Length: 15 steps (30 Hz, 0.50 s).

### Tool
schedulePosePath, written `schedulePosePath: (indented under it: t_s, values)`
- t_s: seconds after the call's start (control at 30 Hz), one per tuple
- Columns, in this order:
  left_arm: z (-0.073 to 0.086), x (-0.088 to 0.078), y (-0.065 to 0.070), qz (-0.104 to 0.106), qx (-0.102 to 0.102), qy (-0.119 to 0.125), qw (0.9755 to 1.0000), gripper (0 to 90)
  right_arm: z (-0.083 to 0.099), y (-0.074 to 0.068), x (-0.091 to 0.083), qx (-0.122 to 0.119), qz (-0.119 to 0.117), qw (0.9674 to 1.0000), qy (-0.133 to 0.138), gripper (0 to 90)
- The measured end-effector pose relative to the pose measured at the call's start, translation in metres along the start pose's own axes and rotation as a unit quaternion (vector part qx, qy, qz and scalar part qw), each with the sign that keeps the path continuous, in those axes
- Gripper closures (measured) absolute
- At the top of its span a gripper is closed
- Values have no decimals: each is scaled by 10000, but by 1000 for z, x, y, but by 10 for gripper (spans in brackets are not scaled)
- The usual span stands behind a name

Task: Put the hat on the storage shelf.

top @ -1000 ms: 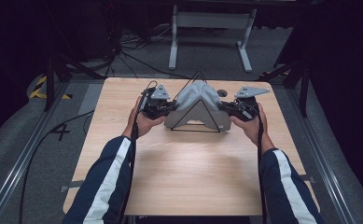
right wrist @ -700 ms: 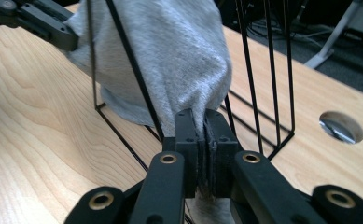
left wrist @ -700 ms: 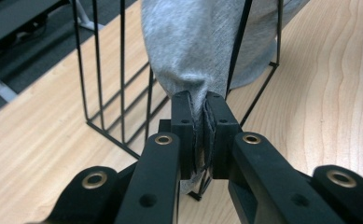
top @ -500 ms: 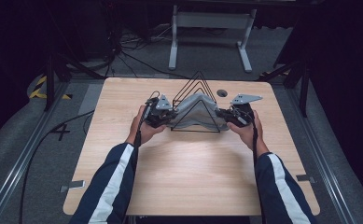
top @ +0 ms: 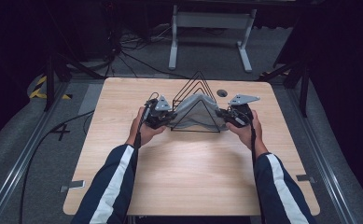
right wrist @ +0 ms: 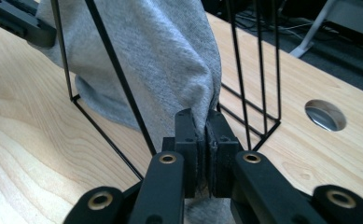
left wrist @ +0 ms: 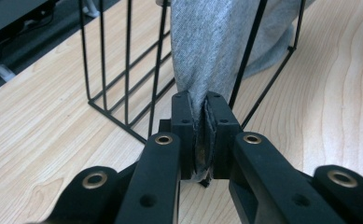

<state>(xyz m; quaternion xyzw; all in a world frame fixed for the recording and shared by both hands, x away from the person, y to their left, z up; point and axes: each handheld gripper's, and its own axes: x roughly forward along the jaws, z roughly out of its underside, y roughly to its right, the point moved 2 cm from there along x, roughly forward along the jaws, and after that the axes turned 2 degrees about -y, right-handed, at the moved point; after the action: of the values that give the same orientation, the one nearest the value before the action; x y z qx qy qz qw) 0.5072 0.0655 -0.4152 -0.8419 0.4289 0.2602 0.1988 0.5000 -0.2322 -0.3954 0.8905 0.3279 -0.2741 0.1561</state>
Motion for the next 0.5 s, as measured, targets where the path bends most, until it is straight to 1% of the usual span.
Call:
schedulePosePath:
  t_s: [0.03, 0.07, 0.13, 0.17, 0.2, 0.23, 0.33, 0.4, 0.43, 0.47, 0.5]
  values:
    - [0, -1, 1, -1, 7, 35, 10000, 838, -1, 0, -2, 20, 2, 10000, 24, 852]
    - [-1, -3, 2, -23, 36, -33, 10000, 836, -2, -1, -3, 4, -4, 10000, 44, 850]
    - [-2, -7, 3, -67, 92, -16, 9999, 831, -4, -3, -6, -32, 21, 10000, 62, 840]
    - [-3, -9, 3, -107, 88, -20, 9999, 827, -5, -5, -7, -80, 71, 9999, 58, 838]
    - [-4, -12, 3, -211, 93, -5, 9997, 818, -6, -5, -9, -93, 75, 9999, 64, 837]
    - [-4, -15, 3, -224, 75, 16, 9997, 812, -6, -5, -11, -120, 107, 9999, 57, 833]
    - [-5, -25, 3, -282, 122, 83, 9995, 805, -7, -4, -19, -120, 218, 9996, 98, 791]
    - [-6, -33, 3, -298, 163, 73, 9994, 797, -8, -1, -25, -75, 242, 9996, 116, 784]
    - [-6, -36, 3, -309, 165, 101, 9993, 794, -9, 0, -27, -93, 261, 9996, 109, 784]
    - [-6, -41, 3, -352, 246, 68, 9991, 793, -10, 0, -30, -100, 285, 9995, 107, 781]
    - [-6, -45, 3, -334, 268, 42, 9991, 791, -11, 0, -33, -106, 271, 9995, 96, 777]
